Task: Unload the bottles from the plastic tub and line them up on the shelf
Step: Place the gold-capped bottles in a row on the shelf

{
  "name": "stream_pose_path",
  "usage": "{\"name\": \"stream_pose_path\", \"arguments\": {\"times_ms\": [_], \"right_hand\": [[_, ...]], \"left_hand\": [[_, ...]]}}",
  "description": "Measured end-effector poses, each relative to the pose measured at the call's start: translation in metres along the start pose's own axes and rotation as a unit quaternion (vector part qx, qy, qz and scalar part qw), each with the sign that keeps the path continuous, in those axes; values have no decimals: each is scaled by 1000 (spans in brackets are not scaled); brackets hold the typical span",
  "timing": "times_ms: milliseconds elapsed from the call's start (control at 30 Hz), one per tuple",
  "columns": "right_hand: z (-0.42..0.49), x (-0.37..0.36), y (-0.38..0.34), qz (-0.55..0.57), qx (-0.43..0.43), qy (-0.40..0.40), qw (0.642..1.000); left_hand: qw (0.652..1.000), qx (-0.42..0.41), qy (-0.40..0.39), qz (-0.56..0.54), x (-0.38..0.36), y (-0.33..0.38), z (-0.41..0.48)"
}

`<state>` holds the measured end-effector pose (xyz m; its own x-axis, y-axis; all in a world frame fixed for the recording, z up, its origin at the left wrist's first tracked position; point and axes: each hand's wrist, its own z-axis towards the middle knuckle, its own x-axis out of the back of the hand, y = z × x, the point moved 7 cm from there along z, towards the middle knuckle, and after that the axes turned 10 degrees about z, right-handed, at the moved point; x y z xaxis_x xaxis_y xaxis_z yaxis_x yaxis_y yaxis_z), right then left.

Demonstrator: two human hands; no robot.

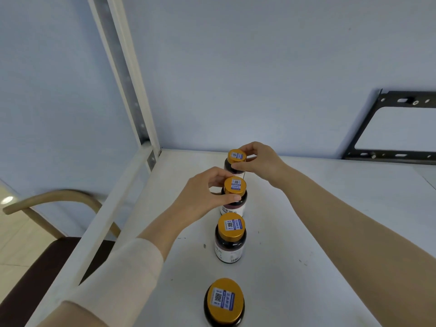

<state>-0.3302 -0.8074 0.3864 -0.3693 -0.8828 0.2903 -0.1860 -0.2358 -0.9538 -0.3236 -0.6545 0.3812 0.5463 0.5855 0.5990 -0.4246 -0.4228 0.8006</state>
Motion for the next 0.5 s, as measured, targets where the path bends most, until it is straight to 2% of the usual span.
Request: {"name": "stream_pose_path", "arguments": {"times_ms": [500], "right_hand": [[5, -14, -3, -7, -3, -44, 999]], "left_hand": [[1000, 0, -13, -20, -4, -4, 2]]}}
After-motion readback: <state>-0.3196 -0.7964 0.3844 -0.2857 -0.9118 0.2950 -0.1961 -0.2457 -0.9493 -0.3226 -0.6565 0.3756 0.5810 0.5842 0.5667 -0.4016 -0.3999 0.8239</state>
